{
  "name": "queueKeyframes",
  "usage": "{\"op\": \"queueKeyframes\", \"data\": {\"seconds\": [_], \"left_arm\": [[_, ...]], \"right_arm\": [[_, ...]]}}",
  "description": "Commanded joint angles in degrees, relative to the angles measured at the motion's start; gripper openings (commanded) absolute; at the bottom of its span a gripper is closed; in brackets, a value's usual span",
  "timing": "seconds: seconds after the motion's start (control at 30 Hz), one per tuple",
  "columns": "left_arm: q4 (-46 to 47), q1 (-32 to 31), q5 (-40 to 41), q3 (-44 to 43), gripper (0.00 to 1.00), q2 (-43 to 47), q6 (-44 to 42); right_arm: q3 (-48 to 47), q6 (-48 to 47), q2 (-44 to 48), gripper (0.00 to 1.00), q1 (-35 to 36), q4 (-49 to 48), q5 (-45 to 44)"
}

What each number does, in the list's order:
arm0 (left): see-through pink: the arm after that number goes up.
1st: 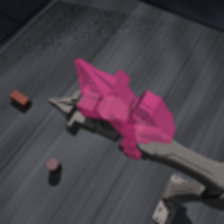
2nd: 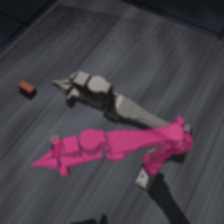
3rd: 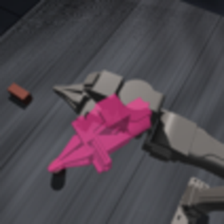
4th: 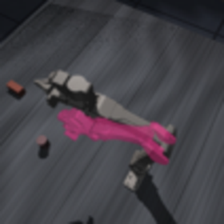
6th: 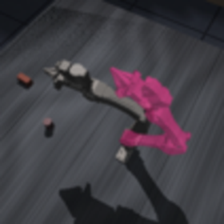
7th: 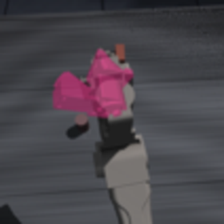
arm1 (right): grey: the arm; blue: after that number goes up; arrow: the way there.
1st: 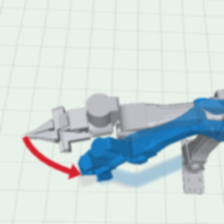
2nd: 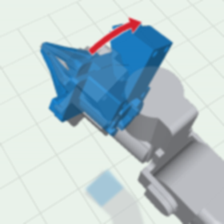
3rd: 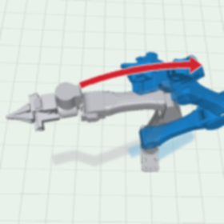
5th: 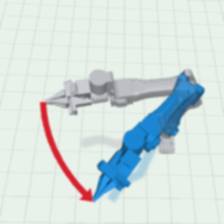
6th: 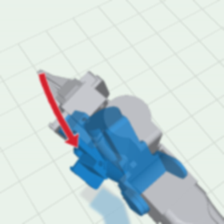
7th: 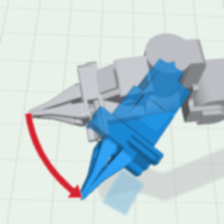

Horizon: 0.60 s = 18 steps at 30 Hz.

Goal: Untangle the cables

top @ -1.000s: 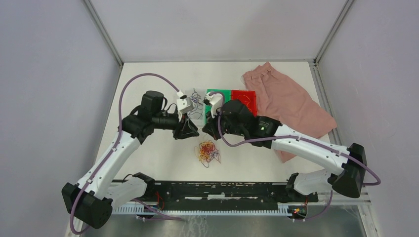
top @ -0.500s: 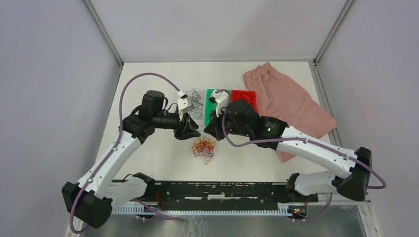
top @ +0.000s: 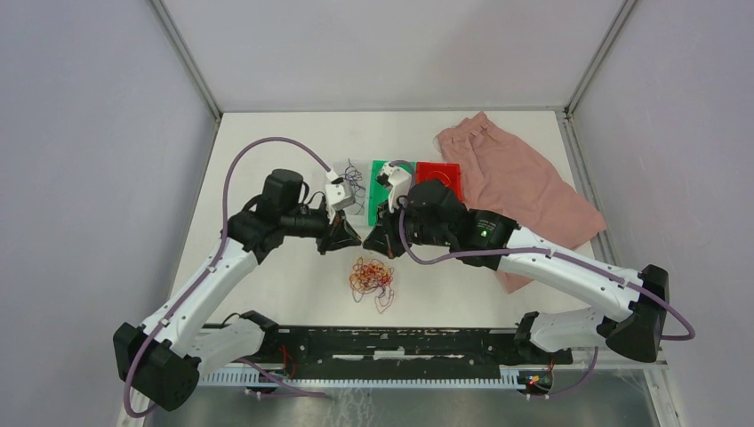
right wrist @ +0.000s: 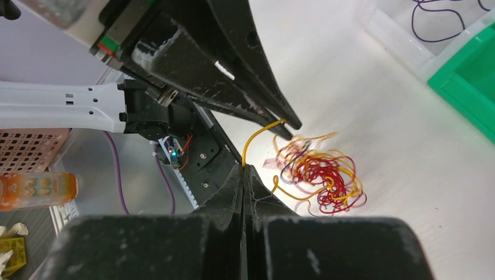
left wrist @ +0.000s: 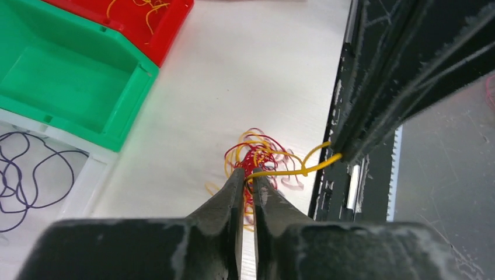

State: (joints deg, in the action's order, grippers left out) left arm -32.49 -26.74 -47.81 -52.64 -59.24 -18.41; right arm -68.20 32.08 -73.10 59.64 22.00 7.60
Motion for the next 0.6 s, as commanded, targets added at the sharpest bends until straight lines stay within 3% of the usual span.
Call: {"op": "queueKeyframes", "data": {"seconds": [0.0,0.13,0.37,0.43,0.57], "left_arm": [[7.1,-0.1,5.1,-0.2,0.13,0.8,2.9],[6.8,-0.1,1.9,-0.8,0.03,1.4,2.5],[6.3,-0.6,-1.9,-2.9,0.03,2.7,1.2],[5.8,-0.6,-2.3,-3.9,0.03,3.1,0.5],[4.4,-0.7,-3.3,-6.7,0.03,4.3,-3.1]], "right_arm": [[-2.3,1.8,1.1,0.01,0.4,-0.5,3.0],[0.3,1.5,3.0,0.09,0.4,-2.4,2.7],[8.0,0.7,6.7,0.36,0.4,-11.6,-2.1],[10.8,-1.1,8.6,0.48,0.4,-14.2,-4.5],[16.8,-2.3,13.0,0.58,-0.3,-18.2,-11.9]]}}
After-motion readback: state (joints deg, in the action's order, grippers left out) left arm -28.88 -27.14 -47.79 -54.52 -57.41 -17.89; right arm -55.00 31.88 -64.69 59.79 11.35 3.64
